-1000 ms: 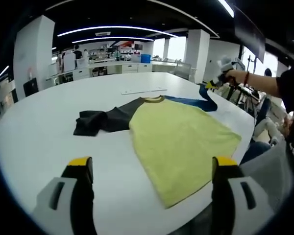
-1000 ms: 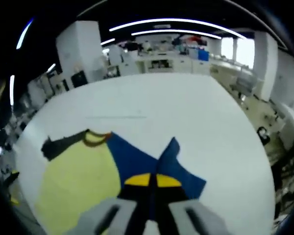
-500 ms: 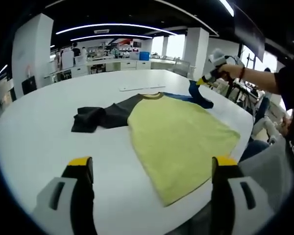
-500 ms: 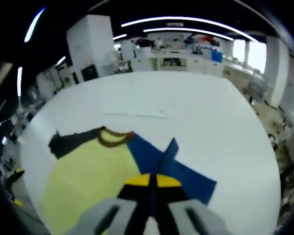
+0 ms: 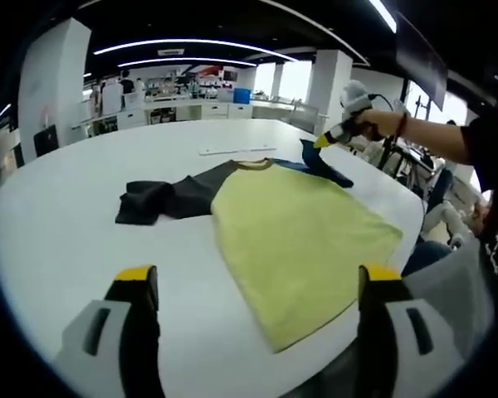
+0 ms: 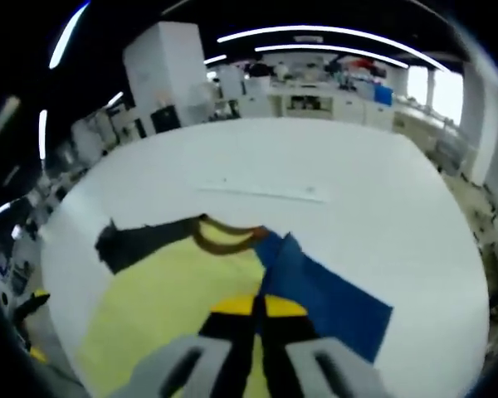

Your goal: Fold the garment on the visible template until the final outline fits inside the template.

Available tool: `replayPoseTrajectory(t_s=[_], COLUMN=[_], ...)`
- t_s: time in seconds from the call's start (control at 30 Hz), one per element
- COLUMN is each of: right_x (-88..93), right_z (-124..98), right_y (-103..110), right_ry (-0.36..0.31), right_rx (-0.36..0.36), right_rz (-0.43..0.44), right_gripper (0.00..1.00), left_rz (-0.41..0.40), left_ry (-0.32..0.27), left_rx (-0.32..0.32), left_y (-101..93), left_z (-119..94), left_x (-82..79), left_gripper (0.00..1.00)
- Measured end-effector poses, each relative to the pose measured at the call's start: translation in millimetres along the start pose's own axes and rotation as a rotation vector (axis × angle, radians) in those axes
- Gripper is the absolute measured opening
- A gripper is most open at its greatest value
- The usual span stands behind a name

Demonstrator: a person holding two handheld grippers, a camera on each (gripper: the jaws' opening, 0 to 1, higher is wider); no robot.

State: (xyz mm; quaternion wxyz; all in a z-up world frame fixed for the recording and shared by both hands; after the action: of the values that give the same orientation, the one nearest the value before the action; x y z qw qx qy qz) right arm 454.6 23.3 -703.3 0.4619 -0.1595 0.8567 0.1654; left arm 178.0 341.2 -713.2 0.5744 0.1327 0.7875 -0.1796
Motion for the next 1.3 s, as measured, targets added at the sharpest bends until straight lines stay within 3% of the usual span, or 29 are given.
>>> replayPoseTrajectory(t_s=[0.77,1.3], right_x=[-6.6,-13.8], right_z=[32,35], right_y=[65,106], right_ry=[0.018,0.012], right_rx=[-0.111,-0.164], right_rz=[-0.044,-0.097], right_gripper=[0.00,0.00], left_rz=[-0.011,-0.016], left_ry=[-0.025,-0.015], left_rx=[0.007,0.004], left_y=[-1.1,0.7], left_z=[-3,-5], left_x=[-1.4,1.3], left_gripper=[0.97,0.96])
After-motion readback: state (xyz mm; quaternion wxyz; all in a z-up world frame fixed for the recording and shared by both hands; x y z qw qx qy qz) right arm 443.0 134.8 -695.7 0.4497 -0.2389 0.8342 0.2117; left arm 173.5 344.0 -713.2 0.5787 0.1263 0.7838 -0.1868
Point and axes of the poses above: the point that each gripper's makers call its tool centre point, and the gripper's own axes: z roughly forward along the fingers, y roughly to its left, x roughly out of its underside, the point moved 7 cm from there along -z, roughly backward along the fingers, and after that the axes turned 15 degrees about -y, right-handed, at the moved point
